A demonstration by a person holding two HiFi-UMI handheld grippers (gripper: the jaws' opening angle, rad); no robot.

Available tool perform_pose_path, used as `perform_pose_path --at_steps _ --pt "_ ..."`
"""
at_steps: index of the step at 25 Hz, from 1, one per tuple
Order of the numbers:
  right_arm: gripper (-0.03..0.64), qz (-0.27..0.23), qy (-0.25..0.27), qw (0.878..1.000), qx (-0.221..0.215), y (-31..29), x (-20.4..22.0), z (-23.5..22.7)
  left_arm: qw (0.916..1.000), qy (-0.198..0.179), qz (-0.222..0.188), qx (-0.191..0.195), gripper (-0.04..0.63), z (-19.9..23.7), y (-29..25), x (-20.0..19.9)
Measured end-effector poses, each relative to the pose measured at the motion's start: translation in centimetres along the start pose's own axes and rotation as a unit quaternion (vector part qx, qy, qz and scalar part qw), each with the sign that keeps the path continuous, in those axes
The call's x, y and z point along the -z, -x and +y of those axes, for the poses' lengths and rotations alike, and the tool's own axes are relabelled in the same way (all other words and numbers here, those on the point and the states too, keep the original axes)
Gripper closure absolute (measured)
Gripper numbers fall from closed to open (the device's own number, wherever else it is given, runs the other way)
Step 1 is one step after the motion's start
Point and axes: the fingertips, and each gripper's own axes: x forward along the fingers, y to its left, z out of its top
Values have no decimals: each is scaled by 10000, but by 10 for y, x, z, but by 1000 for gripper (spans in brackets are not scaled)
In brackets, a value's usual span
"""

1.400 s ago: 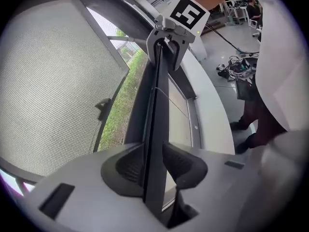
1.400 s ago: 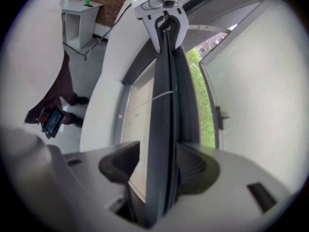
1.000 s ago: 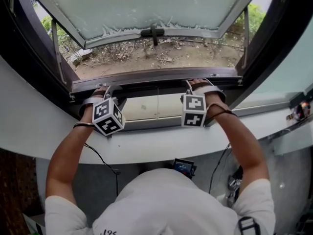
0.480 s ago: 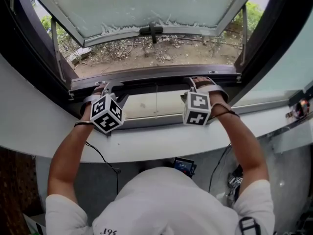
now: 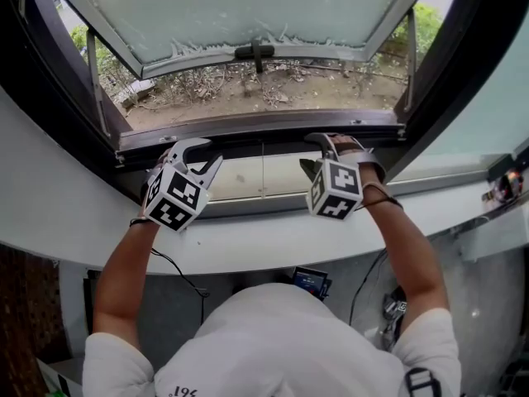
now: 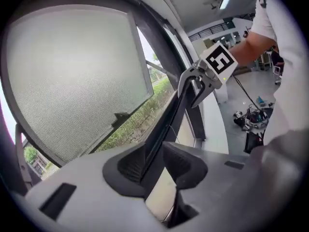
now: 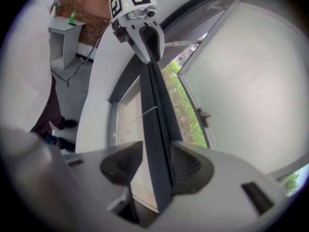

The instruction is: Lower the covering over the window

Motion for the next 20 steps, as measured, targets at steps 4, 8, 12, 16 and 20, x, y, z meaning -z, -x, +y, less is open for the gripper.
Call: perform_pose_path --at_steps 4,8,12,16,20 --pt "483 -444 -584 9966 382 13 -10 -10 9942 789 -660 -329 480 9 19 -21" --pt "533 -921 -1401 9839 623 30 -16 -7 9743 1774 -1300 -479 489 2 36 -29" --pt "561 -1301 -1973 9689 729 45 -23 -7 9604 2188 -1648 -505 503 -12 44 -40" --pt "574 -1678 -2397 9526 830 62 -28 -10 9427 2642 -1967 -534 524 -28 53 -48" --pt "583 -2066 -2950 9288 867 79 -26 -12 9302 2892 -2199 -521 560 -51 60 -55"
